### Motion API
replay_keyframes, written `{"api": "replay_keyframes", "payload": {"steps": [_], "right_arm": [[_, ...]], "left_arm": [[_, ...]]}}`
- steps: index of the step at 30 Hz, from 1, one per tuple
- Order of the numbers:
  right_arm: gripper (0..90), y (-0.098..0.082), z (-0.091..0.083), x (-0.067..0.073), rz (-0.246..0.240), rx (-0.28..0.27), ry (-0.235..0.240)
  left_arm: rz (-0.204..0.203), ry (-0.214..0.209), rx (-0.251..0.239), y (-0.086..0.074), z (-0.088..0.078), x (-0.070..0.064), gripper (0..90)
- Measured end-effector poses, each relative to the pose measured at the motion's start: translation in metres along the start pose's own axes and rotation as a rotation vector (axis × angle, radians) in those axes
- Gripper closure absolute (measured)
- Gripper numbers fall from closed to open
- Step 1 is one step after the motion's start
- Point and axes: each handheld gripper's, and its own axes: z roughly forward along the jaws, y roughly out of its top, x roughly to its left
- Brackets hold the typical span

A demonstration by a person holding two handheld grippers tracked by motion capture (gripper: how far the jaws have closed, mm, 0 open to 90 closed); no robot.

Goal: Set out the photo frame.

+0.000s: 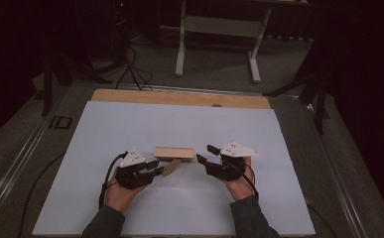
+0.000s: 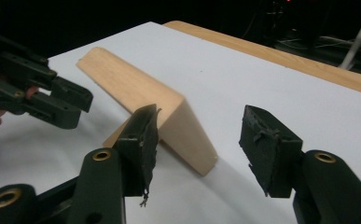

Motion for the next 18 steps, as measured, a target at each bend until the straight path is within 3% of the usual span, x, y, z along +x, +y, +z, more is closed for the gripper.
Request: {"api": "replay_keyframes", "payload": {"steps": [6, 10, 14, 15, 18], "right_arm": [[50.7, 0.002, 0.003, -0.007, 0.018, 0.006, -0.043], [55.7, 0.002, 0.008, -0.012, 0.066, 0.004, -0.062], [65.2, 0.003, 0.016, -0.016, 0.087, 0.008, -0.064], [73.4, 0.003, 0.020, -0.017, 0.086, 0.022, -0.073], [77.8, 0.003, 0.024, -0.018, 0.087, 0.040, -0.089]], "left_arm": [[0.007, 0.024, 0.013, 0.001, 0.001, 0.000, 67.1], [0.015, 0.034, 0.021, 0.001, 0.003, -0.001, 67.0], [0.016, 0.030, 0.010, 0.002, 0.004, -0.003, 67.0], [0.013, 0.030, 0.002, 0.003, 0.004, -0.004, 67.1], [0.010, 0.029, -0.001, 0.003, 0.004, -0.004, 68.4]]}}
